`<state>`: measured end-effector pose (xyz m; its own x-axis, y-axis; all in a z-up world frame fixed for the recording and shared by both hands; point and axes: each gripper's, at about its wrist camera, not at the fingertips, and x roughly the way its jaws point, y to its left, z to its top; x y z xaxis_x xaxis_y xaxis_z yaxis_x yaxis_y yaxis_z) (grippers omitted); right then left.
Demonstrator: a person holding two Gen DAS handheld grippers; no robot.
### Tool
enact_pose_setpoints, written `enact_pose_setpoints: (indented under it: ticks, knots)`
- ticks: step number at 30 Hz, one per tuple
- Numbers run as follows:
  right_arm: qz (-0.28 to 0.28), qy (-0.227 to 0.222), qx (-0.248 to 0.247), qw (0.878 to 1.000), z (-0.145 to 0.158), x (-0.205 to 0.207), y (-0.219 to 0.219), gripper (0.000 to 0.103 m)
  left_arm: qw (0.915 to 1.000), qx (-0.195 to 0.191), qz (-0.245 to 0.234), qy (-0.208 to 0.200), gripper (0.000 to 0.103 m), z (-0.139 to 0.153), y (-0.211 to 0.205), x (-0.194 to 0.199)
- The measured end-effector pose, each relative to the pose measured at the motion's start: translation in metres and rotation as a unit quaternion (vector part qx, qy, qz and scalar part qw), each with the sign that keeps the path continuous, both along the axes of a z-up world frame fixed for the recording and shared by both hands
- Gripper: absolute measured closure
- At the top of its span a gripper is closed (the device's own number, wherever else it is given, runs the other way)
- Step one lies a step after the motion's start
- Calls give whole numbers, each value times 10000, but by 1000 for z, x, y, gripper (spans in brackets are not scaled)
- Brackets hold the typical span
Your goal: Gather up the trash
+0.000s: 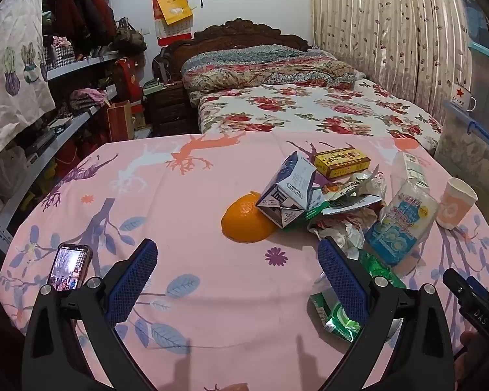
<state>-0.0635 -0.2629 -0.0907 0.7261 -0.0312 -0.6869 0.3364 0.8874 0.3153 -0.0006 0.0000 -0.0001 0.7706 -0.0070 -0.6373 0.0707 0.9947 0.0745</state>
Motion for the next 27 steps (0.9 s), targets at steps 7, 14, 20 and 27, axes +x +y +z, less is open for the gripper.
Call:
enact_pose_setpoints:
  ticks: [7,14,20,27]
  knots:
    - [-34,-13,9,10000,-1,0,-2,3,9998,-180,-121,-7,9,1,-4,-10]
    - [20,131,93,9999,-12,1,-4,3,9980,-517,-375,-20,9,-11,-5,-17]
    - [13,330,282,9991,-15,6,-6,3,9952,-660,-723,-18,9,-21,-17,-37]
    - [71,415,300,9987,-15,6,-7,3,9896,-1129,-881,-171,9,-16,-5,-52]
